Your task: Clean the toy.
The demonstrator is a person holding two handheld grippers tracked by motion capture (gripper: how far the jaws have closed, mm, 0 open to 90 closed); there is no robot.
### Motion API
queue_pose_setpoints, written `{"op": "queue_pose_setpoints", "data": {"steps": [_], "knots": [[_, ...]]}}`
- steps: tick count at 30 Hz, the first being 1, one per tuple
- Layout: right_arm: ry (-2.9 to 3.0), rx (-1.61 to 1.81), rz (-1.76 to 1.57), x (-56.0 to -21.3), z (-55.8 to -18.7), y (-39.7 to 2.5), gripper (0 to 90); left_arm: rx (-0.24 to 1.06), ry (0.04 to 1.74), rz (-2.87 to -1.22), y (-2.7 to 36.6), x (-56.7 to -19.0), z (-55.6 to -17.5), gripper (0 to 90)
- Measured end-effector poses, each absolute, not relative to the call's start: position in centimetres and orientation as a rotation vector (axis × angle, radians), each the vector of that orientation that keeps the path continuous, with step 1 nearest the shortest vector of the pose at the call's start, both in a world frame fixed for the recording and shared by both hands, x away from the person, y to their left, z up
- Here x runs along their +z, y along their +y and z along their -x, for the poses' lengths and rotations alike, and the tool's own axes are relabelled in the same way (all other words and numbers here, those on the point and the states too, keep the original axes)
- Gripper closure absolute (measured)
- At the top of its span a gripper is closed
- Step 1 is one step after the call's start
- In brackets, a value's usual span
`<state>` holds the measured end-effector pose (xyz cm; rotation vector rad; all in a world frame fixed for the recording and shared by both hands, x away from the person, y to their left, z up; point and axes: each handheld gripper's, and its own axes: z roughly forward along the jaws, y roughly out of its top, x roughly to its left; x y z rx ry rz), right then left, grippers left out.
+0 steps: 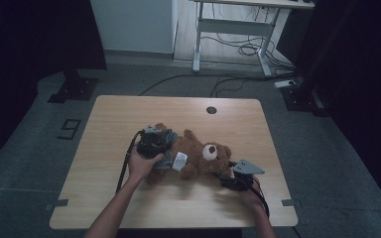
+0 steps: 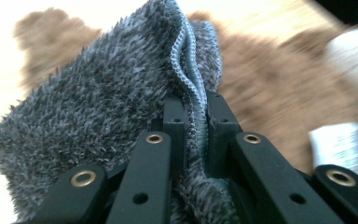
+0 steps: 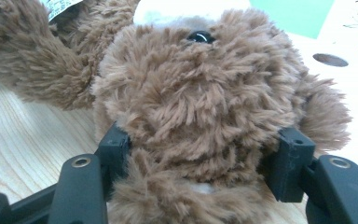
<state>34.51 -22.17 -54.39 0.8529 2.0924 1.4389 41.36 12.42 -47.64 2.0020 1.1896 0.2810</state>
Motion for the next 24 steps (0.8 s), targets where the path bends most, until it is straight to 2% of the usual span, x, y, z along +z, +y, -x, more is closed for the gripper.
{"op": "queue_pose_setpoints", "data": {"steps": [4, 9, 12, 15, 20, 24], "knots": [[2.095, 1.434, -0.847, -54.4, -34.4, -22.1, 37.5, 0.202, 1.243, -2.017, 13.9, -50.1, -41.2, 81.3], [2.094, 1.433, -0.847, -54.4, -34.5, -22.1, 37.5, 0.189, 1.274, -2.023, 15.5, -51.5, -40.3, 81.3], [2.093, 1.434, -0.854, -54.4, -34.5, -22.2, 37.4, 0.216, 1.267, -1.994, 16.4, -50.6, -39.8, 81.2], [2.090, 1.441, -0.863, -54.4, -34.6, -22.3, 37.2, 0.257, 1.208, -1.936, 16.4, -47.9, -39.2, 81.3], [2.084, 1.456, -0.877, -54.4, -34.7, -22.3, 37.1, 0.304, 1.057, -1.931, 12.8, -43.7, -38.6, 81.3], [2.084, 1.461, -0.880, -54.5, -34.7, -22.4, 36.9, 0.308, 0.989, -1.986, 8.7, -43.1, -39.1, 81.3]]}}
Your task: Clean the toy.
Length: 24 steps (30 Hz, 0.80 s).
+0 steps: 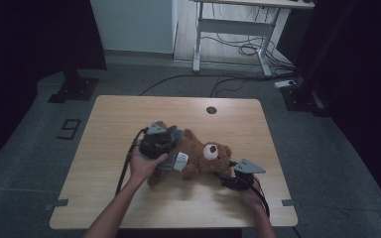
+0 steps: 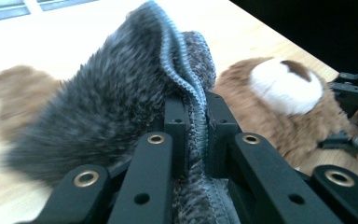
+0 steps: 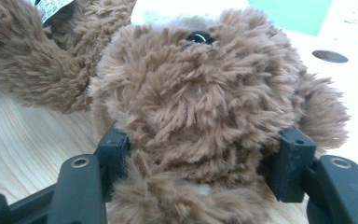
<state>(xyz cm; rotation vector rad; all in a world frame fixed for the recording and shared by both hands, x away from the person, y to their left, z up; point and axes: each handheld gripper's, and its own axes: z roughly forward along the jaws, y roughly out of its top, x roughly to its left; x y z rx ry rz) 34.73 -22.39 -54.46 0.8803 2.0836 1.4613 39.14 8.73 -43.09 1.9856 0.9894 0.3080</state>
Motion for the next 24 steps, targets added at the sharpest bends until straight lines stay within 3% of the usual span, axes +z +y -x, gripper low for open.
{"op": "queue_pose_setpoints", "data": {"steps": [3, 9, 17, 24], "knots": [[2.085, 1.465, -0.880, -54.5, -34.7, -22.4, 36.8, 0.244, 0.949, -1.990, 5.9, -43.3, -39.5, 81.7], [2.088, 1.460, -0.876, -54.5, -34.7, -22.4, 35.5, 0.262, 0.951, -2.113, 2.3, -46.0, -40.1, 81.8], [2.087, 1.459, -0.877, -54.5, -34.7, -22.3, 34.2, 0.276, 0.962, -2.073, 4.4, -46.0, -39.5, 82.7], [2.066, 1.458, -0.924, -54.5, -34.6, -22.4, 27.7, 0.318, 1.015, -2.016, 7.8, -45.5, -39.0, 82.6]]}}
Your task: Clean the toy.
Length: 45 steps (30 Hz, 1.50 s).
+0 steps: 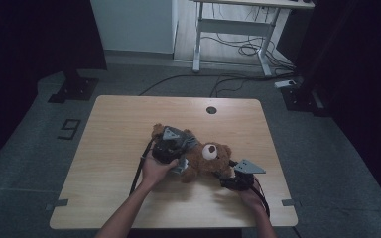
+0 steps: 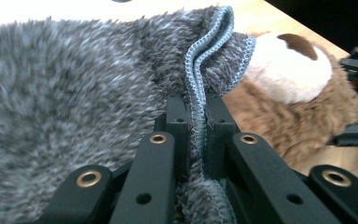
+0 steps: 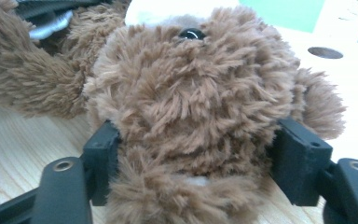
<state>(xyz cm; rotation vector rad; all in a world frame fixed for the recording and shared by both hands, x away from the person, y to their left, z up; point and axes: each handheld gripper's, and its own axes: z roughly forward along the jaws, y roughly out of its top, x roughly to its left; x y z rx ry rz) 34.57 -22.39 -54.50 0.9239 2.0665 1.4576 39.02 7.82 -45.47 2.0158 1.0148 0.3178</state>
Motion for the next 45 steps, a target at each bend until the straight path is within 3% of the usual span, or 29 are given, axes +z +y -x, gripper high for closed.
{"op": "queue_pose_setpoints", "data": {"steps": [10, 20, 31, 33, 40, 45], "knots": [[2.096, 1.537, -1.004, -54.0, -34.9, -23.5, 18.9, 0.327, 1.124, -1.943, 12.6, -47.1, -38.7, 82.4], [1.952, 1.704, -1.158, -50.6, -35.2, -25.3, 13.8, 0.265, 1.154, -1.929, 13.9, -49.0, -38.5, 82.1], [2.192, 1.496, -1.301, -53.2, -37.0, -22.2, 0.0, 0.199, 1.206, -1.941, 14.9, -50.4, -39.0, 81.7], [2.229, 1.474, -1.312, -53.6, -36.9, -21.8, 3.2, 0.186, 1.201, -1.943, 14.9, -50.5, -39.0, 81.7], [2.265, 1.431, -1.278, -54.0, -36.9, -21.1, 28.3, 0.160, 1.224, -1.939, 14.9, -51.2, -39.4, 81.7], [2.216, 1.421, -1.230, -54.3, -37.6, -21.0, 32.9, 0.203, 1.274, -1.982, 15.3, -51.8, -40.3, 81.5]]}}
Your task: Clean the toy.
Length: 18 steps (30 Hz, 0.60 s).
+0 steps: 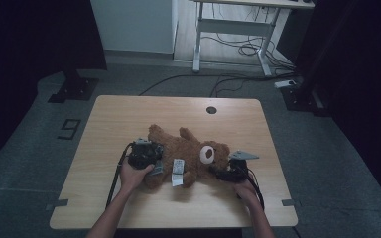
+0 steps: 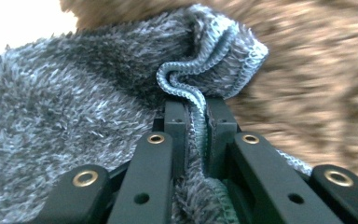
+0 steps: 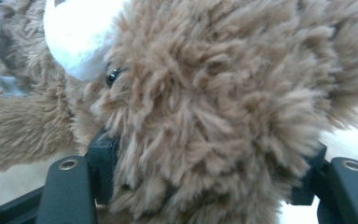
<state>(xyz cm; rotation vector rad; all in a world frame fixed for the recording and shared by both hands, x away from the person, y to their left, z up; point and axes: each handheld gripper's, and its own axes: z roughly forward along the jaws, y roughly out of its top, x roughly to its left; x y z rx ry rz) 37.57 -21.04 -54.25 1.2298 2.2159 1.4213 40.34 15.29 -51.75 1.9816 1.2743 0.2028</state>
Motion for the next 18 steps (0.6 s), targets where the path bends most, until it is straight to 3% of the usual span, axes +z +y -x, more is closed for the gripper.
{"op": "queue_pose_setpoints", "data": {"steps": [4, 10, 14, 18], "knots": [[2.170, 1.433, -1.216, -54.5, -38.3, -20.7, 34.9, 0.262, 1.269, -1.969, 15.7, -50.8, -40.2, 81.5], [2.160, 1.428, -1.199, -54.5, -38.7, -20.3, 34.8, 0.362, 1.080, -1.886, 14.2, -44.6, -38.0, 80.8], [2.157, 1.428, -1.196, -54.5, -38.4, -20.3, 34.0, 0.339, 0.953, -1.939, 10.0, -43.0, -37.6, 80.6], [2.159, 1.432, -1.198, -54.5, -38.3, -20.4, 33.7, 0.274, 0.891, -2.024, 5.3, -44.8, -37.7, 80.7]]}}
